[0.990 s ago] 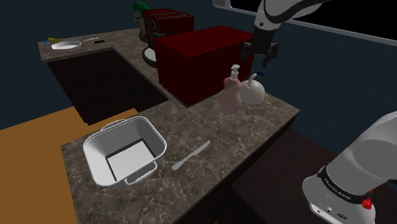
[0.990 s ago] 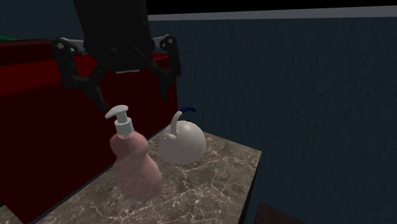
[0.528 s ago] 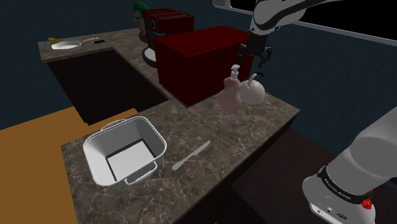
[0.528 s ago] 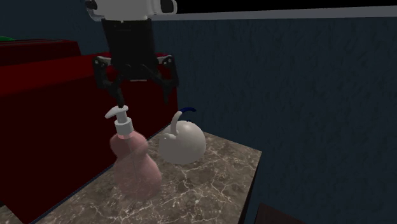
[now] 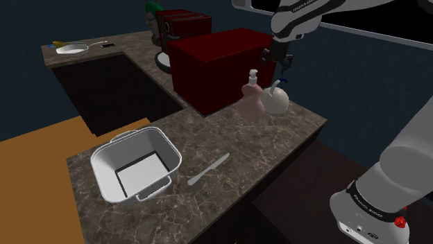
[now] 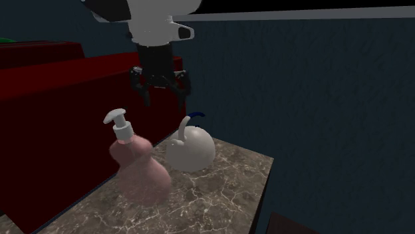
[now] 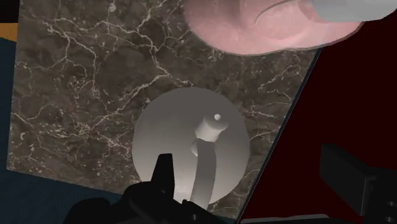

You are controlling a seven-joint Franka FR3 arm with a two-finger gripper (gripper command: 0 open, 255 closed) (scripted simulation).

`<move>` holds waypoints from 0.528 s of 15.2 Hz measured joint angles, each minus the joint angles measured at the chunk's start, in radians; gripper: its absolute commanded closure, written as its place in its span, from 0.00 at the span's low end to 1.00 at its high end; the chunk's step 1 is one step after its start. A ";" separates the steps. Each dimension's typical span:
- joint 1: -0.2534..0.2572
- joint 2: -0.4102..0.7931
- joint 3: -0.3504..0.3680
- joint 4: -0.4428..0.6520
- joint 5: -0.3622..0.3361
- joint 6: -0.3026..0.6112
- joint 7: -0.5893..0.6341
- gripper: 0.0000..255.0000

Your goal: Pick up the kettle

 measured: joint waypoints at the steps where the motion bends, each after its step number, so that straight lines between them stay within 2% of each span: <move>1: -0.006 0.022 -0.008 0.011 0.002 0.006 0.021 0.00; 8: -0.062 0.207 -0.069 0.156 0.042 0.037 0.145 0.00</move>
